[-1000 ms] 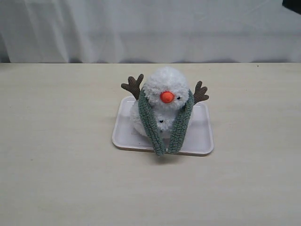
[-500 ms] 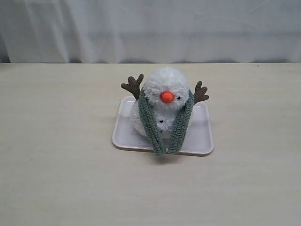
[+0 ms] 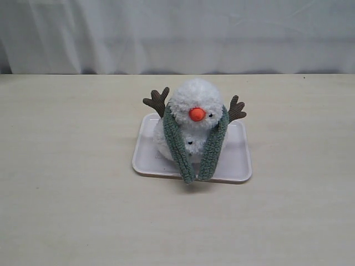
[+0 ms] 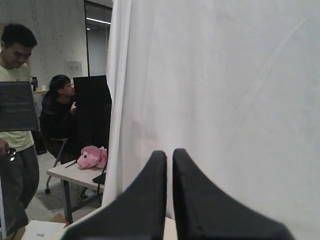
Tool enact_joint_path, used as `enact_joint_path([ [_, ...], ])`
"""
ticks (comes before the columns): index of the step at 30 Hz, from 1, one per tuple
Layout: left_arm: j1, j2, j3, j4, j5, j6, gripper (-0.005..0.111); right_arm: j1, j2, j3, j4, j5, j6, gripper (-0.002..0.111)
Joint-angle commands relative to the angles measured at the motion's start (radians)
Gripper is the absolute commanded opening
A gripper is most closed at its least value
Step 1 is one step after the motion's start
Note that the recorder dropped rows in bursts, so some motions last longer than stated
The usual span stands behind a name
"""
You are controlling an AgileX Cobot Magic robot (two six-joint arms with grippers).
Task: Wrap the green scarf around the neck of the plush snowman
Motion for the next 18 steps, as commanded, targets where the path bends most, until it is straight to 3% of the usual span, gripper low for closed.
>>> enact_joint_path([
  [1, -0.007, -0.002, 0.003, -0.002, -0.012, -0.002, 0.0, -0.004, -0.044, 0.003, -0.006, 0.008, 0.004, 0.004],
  [18, -0.007, -0.002, 0.003, -0.002, -0.014, -0.002, 0.0, 0.038, -0.072, 0.003, -0.004, 0.005, 0.004, 0.004],
])
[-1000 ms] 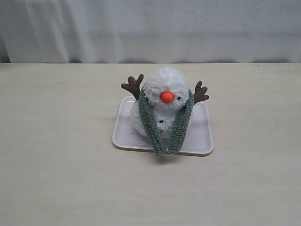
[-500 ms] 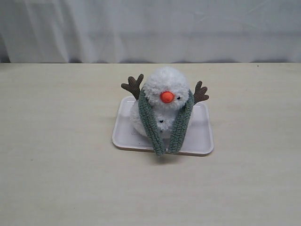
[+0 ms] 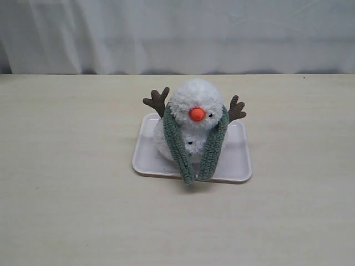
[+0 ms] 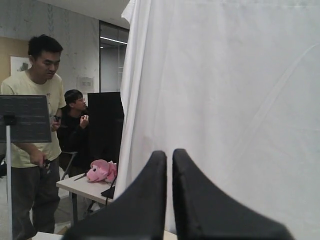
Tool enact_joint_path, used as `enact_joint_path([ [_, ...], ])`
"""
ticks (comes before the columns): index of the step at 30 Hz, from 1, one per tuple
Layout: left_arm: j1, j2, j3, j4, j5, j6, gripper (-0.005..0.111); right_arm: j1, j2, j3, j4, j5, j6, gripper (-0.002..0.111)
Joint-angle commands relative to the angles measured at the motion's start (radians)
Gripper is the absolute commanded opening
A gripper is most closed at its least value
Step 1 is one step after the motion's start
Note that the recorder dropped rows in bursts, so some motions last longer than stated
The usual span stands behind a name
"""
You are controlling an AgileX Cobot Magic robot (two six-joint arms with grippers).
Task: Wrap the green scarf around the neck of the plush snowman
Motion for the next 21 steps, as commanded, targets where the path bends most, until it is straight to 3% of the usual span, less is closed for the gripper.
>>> enact_joint_path([
  [1, -0.007, -0.002, 0.003, -0.002, -0.014, -0.002, 0.0, 0.004, -0.004, 0.003, -0.002, 0.005, 0.004, 0.004],
  [8, -0.007, -0.002, 0.003, -0.002, -0.014, -0.002, 0.0, 0.004, -0.004, 0.003, -0.005, 0.001, 0.004, 0.004],
  [11, -0.007, -0.002, 0.003, -0.002, -0.012, -0.002, 0.0, 0.001, -0.029, 0.003, -0.109, -0.021, 0.026, 0.004],
  [19, -0.007, -0.002, 0.003, -0.002, -0.012, -0.002, 0.0, 0.0, -0.152, 0.003, -0.772, -0.046, 0.597, 0.004],
  [21, -0.007, -0.002, 0.003, -0.002, -0.012, -0.002, 0.0, 0.0, -0.183, 0.011, -0.868, -0.07, 0.663, 0.004],
])
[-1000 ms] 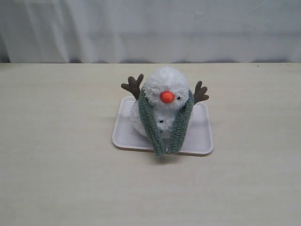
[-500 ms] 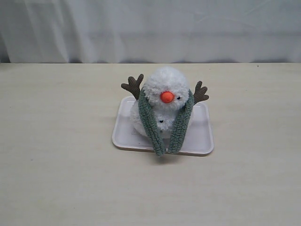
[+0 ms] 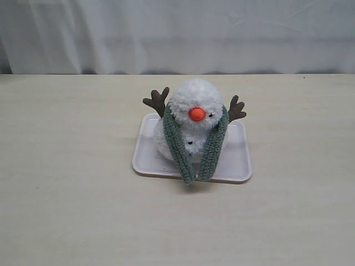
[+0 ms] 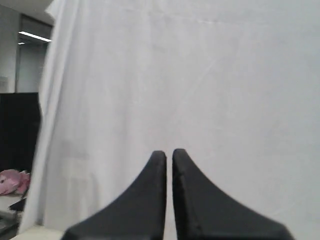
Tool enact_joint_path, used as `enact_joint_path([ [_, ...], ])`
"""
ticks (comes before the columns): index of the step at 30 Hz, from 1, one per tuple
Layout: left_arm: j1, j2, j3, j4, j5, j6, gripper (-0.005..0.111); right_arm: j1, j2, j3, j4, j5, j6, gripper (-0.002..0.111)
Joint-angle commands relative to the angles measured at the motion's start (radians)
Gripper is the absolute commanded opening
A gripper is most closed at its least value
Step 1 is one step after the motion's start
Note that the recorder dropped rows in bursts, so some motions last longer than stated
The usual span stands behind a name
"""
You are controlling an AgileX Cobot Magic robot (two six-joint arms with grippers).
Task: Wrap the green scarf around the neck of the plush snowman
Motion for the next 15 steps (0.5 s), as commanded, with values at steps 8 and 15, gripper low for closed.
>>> enact_joint_path([
  [8, -0.007, -0.002, 0.003, -0.002, -0.012, -0.002, 0.0, -0.005, -0.102, 0.146, -0.355, -0.275, 0.191, 0.004],
  [15, -0.007, -0.002, 0.003, -0.002, -0.012, -0.002, 0.0, -0.106, -0.102, 0.272, -0.404, -0.285, 0.191, 0.004],
])
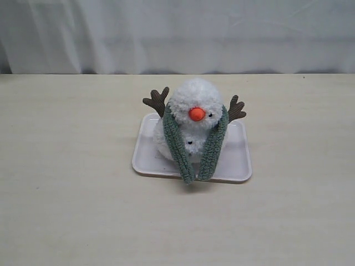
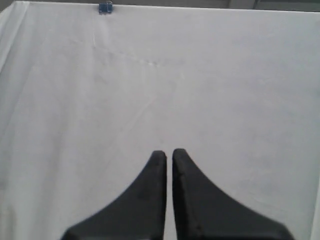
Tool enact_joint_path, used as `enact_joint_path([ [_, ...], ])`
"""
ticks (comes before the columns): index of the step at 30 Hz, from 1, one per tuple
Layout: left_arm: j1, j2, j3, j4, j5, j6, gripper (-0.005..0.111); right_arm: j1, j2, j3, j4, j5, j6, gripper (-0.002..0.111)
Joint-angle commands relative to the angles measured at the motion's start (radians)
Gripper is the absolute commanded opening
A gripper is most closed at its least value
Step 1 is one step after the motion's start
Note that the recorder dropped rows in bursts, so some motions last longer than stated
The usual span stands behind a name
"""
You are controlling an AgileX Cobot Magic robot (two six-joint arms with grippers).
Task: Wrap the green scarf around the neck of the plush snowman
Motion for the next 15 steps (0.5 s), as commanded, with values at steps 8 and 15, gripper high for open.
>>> enact_joint_path([
  [8, -0.007, -0.002, 0.003, -0.002, -0.014, -0.002, 0.0, -0.165, -0.003, 0.235, 0.005, -0.06, 0.003, 0.004],
  [15, -0.007, -0.002, 0.003, -0.002, -0.014, -0.002, 0.0, -0.165, -0.003, 0.408, 0.022, -0.138, 0.012, 0.004],
])
